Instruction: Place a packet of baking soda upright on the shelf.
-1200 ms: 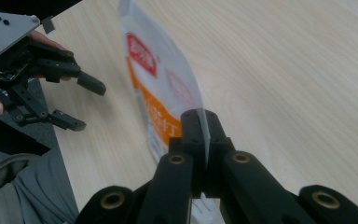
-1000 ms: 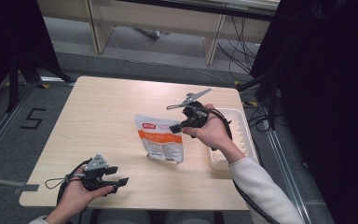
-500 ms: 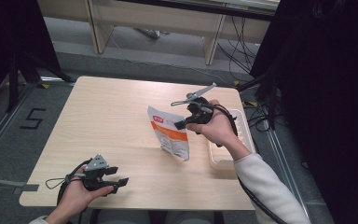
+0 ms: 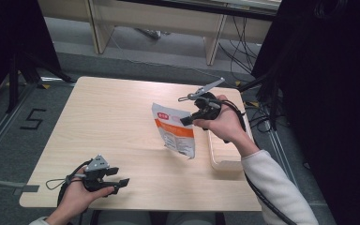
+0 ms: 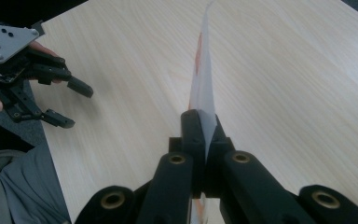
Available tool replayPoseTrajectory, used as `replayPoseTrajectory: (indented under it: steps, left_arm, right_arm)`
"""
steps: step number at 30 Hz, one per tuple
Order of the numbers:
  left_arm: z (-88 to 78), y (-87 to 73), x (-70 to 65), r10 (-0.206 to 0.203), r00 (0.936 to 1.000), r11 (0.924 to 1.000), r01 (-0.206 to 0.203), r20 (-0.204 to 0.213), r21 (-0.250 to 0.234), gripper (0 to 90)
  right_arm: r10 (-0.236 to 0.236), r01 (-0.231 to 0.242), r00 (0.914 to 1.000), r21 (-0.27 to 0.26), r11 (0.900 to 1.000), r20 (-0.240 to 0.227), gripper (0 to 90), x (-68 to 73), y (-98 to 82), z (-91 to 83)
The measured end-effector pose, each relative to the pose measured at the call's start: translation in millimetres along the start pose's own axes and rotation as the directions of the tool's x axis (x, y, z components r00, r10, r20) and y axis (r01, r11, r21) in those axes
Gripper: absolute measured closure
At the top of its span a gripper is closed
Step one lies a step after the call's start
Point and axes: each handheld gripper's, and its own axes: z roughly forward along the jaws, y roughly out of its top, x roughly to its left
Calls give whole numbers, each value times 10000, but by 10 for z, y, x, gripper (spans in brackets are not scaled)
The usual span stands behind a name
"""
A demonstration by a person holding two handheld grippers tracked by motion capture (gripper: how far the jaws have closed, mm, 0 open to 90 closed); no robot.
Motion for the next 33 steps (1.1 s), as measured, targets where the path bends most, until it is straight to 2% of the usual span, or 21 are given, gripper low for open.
replayPoseTrajectory:
  steps: [1,2,4,5,6,7,10,14,16,17,22,33]
  left_arm:
    - [0,-1,-2,-2,10000,10000,2,-43,-5,342]
    - [-8,0,9,121,9999,9999,-121,-50,99,342]
    - [0,-1,2,14,10000,10000,-14,-48,-10,343]
    - [0,-2,0,-17,10000,10000,17,-45,-6,342]
    - [-8,-1,9,106,9999,9999,-106,-45,122,342]
    - [2,-2,-1,-33,10000,10000,33,-42,-16,342]
    - [4,-2,1,-31,10000,10000,31,-36,-38,342]
    - [3,-3,4,-9,10000,10000,9,-30,26,342]
    - [-6,-1,12,131,9999,9998,-130,-41,170,342]
    - [4,-2,1,-33,10000,10000,33,-33,16,342]
    - [2,-3,3,-33,10000,10000,33,-54,20,341]
    - [7,-3,9,-49,10000,10000,49,-41,21,340]
  right_arm:
    - [-132,132,9999,-30,9999,-71,900,-14,1,-6]
    - [2,-2,10000,6,10000,-25,900,-13,-2,-25]
    - [-208,208,9998,-24,9998,-26,900,-40,0,-51]
    - [-123,123,9999,6,9999,17,900,-41,-3,-77]
    - [-337,336,9994,-35,9994,-36,900,-67,-1,-84]
    - [-164,164,9999,25,9999,12,900,-63,-6,-106]
    - [-381,381,9993,32,9993,2,900,-112,-17,-158]
    - [-446,447,9990,60,9990,-95,900,-165,-39,-231]
    - [-519,519,9986,12,9986,20,900,-197,-55,-264]
    - [-508,507,9987,152,9986,53,900,-210,-60,-293]
    - [-653,649,9977,267,9975,156,900,-274,-111,-367]
    - [-580,571,9978,267,9980,331,900,-440,-189,-595]
